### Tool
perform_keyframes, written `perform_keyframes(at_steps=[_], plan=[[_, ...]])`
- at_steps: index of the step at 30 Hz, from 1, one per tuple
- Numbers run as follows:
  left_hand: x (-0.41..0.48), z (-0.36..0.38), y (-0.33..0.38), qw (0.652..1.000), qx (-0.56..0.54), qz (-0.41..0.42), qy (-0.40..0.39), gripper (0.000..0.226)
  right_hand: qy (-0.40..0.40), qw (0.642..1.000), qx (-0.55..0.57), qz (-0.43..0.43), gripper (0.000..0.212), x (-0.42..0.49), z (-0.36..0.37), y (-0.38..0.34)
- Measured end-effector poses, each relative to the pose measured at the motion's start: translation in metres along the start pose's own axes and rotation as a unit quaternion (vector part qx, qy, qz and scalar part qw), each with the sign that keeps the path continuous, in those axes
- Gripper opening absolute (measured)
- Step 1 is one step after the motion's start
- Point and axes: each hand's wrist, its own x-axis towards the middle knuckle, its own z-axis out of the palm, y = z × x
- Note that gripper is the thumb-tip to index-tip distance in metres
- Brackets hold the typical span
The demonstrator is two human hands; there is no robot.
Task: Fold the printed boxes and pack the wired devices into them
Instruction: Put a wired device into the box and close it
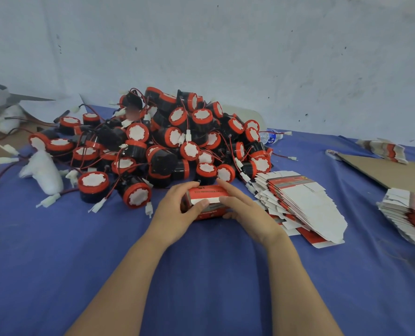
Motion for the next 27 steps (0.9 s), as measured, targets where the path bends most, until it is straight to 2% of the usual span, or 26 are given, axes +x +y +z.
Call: perform_keyframes(at_steps=[7, 13, 17, 22, 27], plan=[[-0.0013, 0.0029, 0.0000, 0.998, 0.037, 0.034, 0.032, 0.039, 0.055, 0.996, -0.051, -0.040, 0.033, 0.0038, 0.0055, 0.0028], [-0.0011, 0.0030, 0.0007, 0.998, 0.037, 0.026, 0.048, 0.032, 0.048, 0.996, -0.059, -0.043, 0.036, 0.0016, 0.0035, 0.0019], [-0.0013, 0.0026, 0.0003, 0.999, 0.030, 0.029, 0.004, 0.030, 0.072, 0.994, -0.062, -0.053, 0.023, 0.0024, 0.0056, 0.0020], [-0.0009, 0.0018, 0.0015, 0.999, -0.011, 0.007, -0.051, 0.041, 0.046, 0.999, -0.005, -0.027, 0.024, 0.0027, 0.0040, 0.0009], [-0.0006, 0.0002, 0.0045, 0.996, -0.030, -0.033, -0.071, 0.040, 0.058, 0.997, 0.040, 0.018, 0.021, 0.0051, 0.0047, 0.0013]])
